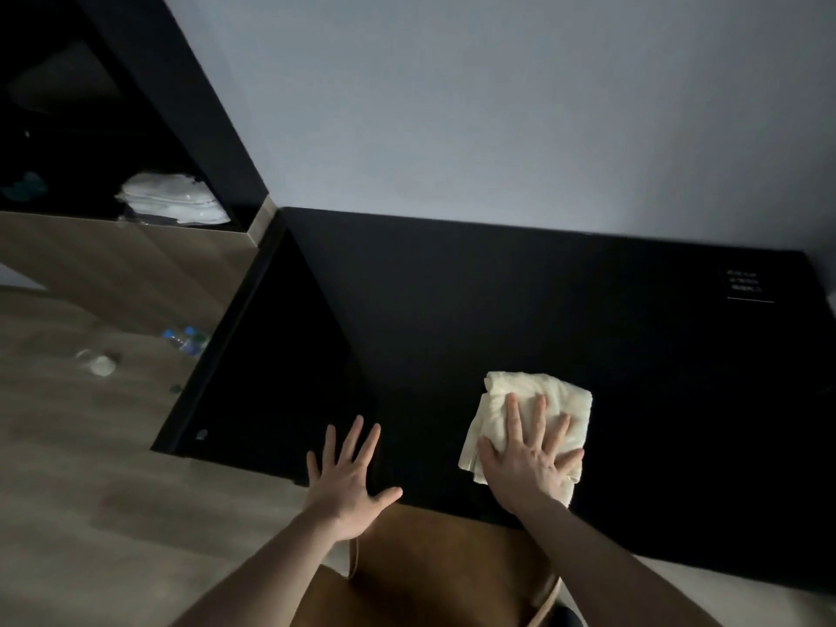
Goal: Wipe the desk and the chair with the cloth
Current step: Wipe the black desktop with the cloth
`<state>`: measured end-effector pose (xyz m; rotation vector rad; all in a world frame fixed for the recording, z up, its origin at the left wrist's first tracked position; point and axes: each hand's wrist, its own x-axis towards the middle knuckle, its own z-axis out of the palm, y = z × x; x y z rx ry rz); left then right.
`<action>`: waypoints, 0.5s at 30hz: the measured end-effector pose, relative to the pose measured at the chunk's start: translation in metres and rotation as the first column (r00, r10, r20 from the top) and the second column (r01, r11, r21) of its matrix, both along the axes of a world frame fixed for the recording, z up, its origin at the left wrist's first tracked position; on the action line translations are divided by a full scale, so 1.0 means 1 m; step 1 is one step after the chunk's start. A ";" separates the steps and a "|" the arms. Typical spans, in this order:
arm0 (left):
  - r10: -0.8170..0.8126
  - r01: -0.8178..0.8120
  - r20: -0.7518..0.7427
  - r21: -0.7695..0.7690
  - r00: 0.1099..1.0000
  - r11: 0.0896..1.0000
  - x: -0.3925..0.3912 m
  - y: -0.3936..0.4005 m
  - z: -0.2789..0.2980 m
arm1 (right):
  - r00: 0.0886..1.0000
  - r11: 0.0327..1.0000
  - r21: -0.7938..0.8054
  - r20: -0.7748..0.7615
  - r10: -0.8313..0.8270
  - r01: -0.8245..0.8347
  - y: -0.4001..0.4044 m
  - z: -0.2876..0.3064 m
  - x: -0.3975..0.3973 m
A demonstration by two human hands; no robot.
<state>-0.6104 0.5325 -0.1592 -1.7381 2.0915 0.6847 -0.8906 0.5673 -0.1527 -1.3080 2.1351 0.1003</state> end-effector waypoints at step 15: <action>0.149 -0.158 0.108 0.079 0.983 0.984 0.164 -0.051 0.028 | 0.984 0.986 0.073 0.094 -0.153 0.147 -0.007 0.006 0.048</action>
